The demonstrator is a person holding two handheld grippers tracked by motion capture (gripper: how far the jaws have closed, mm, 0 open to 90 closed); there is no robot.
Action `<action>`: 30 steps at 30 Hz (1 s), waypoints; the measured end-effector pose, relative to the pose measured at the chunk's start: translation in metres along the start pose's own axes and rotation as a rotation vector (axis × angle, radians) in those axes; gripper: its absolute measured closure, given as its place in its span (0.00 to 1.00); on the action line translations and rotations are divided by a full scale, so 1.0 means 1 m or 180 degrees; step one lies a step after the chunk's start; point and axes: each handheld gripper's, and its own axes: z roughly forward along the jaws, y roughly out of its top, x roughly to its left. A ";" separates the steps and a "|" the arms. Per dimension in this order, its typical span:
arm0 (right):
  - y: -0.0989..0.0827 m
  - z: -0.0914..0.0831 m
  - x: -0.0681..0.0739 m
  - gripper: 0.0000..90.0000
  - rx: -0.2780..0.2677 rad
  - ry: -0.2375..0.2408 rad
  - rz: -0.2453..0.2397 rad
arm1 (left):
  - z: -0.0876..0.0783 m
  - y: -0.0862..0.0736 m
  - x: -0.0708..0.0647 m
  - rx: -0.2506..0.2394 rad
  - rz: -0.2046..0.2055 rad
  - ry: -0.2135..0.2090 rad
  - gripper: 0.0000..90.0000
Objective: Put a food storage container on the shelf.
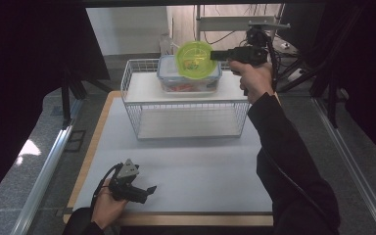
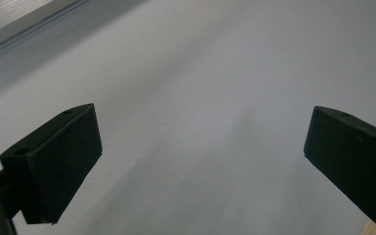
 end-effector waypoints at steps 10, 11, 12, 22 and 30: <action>0.017 0.017 -0.005 0.91 -0.0057 -0.0149 0.0084 | 0.000 0.000 0.000 -0.0012 -0.0008 -0.0038 0.01; 0.018 0.018 -0.006 0.91 -0.0060 -0.0166 0.0095 | 0.000 0.000 0.000 -0.0011 -0.0007 -0.0041 0.01; 0.020 0.020 -0.007 0.91 -0.0056 -0.0185 0.0110 | 0.000 0.000 0.000 -0.0011 -0.0007 -0.0041 0.01; 0.028 0.037 -0.014 0.91 -0.0022 -0.0284 0.0218 | 0.000 0.000 0.000 -0.0004 -0.0009 -0.0072 0.01; 0.032 0.045 -0.019 0.90 0.0027 -0.0305 0.0403 | 0.000 0.000 0.000 0.0002 -0.0009 -0.0093 0.01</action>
